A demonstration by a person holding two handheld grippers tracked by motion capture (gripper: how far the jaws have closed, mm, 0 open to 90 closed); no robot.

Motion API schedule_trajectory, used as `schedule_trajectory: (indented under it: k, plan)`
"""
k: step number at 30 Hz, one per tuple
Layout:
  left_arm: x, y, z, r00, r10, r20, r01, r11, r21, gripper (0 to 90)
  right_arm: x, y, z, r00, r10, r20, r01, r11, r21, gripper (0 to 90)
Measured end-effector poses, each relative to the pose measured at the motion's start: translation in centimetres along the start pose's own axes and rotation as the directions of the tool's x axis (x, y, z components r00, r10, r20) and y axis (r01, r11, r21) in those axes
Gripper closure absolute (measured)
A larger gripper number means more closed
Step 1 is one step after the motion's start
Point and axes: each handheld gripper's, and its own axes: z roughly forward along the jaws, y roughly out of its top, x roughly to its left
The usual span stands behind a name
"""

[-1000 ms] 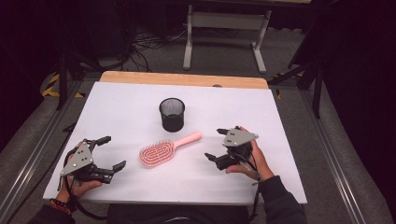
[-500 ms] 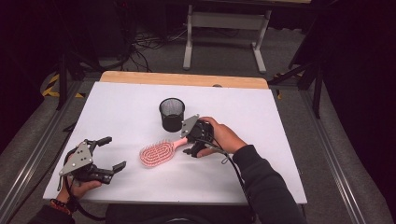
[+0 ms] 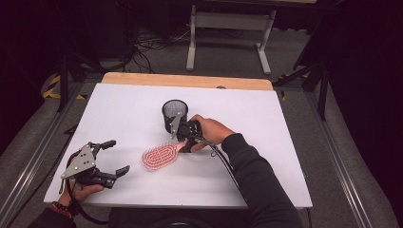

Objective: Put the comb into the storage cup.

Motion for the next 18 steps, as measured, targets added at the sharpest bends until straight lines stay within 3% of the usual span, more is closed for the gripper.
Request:
schedule_trajectory:
  k: [3,8,15,18]
  plan:
    - [0.0,0.0,0.0,1.0,0.001,0.004,-0.001,1.0,0.001,5.5,-0.1,0.3,0.6,0.9998,-0.012,-0.013,0.012,1.0,0.016,51.3]
    - [-0.1,0.0,0.2,0.9999,0.0,0.011,0.0,1.0,0.008,5.7,-0.8,0.8,0.9,0.9963,-0.023,-0.083,0.025,0.999,0.022,57.7]
    - [0.0,-0.1,0.1,1.0,0.0,0.005,0.0,0.9999,0.017,5.9,-0.8,1.3,1.0,0.9901,-0.083,-0.113,0.089,0.995,0.048,64.8]
    - [0.1,-0.2,0.2,1.0,-0.005,0.003,0.005,0.9996,0.029,6.0,-0.3,1.5,0.9,0.9885,-0.112,-0.102,0.118,0.992,0.053,69.4]
